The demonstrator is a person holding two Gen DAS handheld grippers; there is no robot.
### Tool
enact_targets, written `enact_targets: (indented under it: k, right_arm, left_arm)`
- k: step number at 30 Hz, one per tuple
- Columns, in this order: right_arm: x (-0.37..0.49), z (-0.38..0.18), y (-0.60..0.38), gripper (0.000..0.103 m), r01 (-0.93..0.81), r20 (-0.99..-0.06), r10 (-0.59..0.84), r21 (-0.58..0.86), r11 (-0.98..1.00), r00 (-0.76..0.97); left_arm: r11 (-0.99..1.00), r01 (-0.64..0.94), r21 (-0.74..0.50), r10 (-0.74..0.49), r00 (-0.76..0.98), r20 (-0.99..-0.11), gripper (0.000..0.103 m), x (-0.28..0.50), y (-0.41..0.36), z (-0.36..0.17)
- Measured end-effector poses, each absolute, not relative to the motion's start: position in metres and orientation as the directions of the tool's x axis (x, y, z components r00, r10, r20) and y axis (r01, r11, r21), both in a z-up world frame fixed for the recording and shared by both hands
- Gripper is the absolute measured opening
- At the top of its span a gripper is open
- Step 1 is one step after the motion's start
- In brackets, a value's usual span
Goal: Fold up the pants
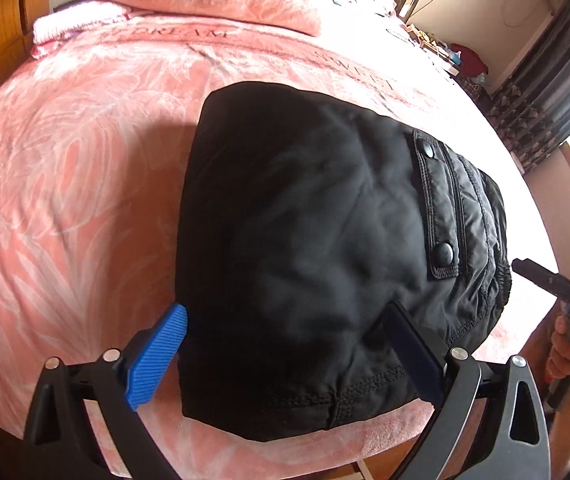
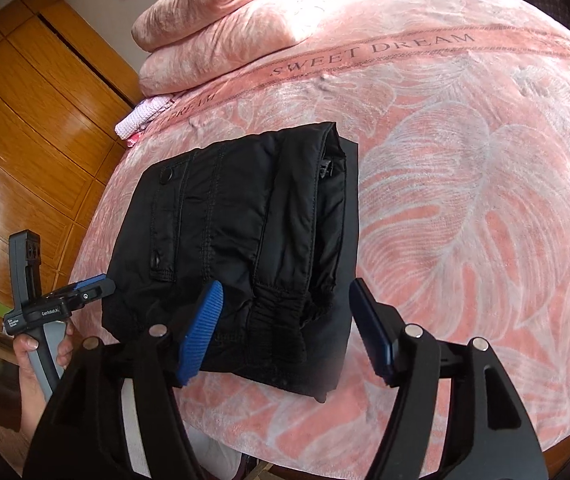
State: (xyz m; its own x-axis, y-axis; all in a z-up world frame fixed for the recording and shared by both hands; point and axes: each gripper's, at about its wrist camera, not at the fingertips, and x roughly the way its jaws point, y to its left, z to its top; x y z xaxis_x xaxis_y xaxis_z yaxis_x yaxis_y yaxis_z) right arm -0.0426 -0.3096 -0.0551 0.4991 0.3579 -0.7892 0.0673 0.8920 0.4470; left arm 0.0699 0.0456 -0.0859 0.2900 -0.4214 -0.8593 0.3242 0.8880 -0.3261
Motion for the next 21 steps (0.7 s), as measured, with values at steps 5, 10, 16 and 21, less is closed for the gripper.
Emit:
enact_targets:
  k: [5,10,16,21]
  right_arm:
    - [-0.041,-0.074,-0.32,0.069,0.076,-0.774,0.412,0.505,0.86,0.48]
    - [-0.043,-0.085,-0.331,0.081,0.095,-0.743,0.457,0.567,0.819,0.49]
    - [-0.042,-0.099,-0.338,0.088,0.073,-0.673,0.576,0.677,0.732,0.464]
    - [-0.041,-0.113,-0.344,0.089,0.073,-0.642,0.631,0.724,0.686,0.436]
  left_arm:
    - [0.813,0.344,-0.47,-0.546,0.171,-0.82,0.099,0.086,0.068,-0.1]
    - [0.777,0.308,-0.549,-0.6,0.099,-0.794,0.099,0.101,0.08,-0.124]
    - [0.645,0.226,-0.73,-0.745,-0.027,-0.667,0.099,0.116,0.086,-0.155]
    - [0.554,0.218,-0.803,-0.807,-0.096,-0.583,0.099,0.126,0.083,-0.17]
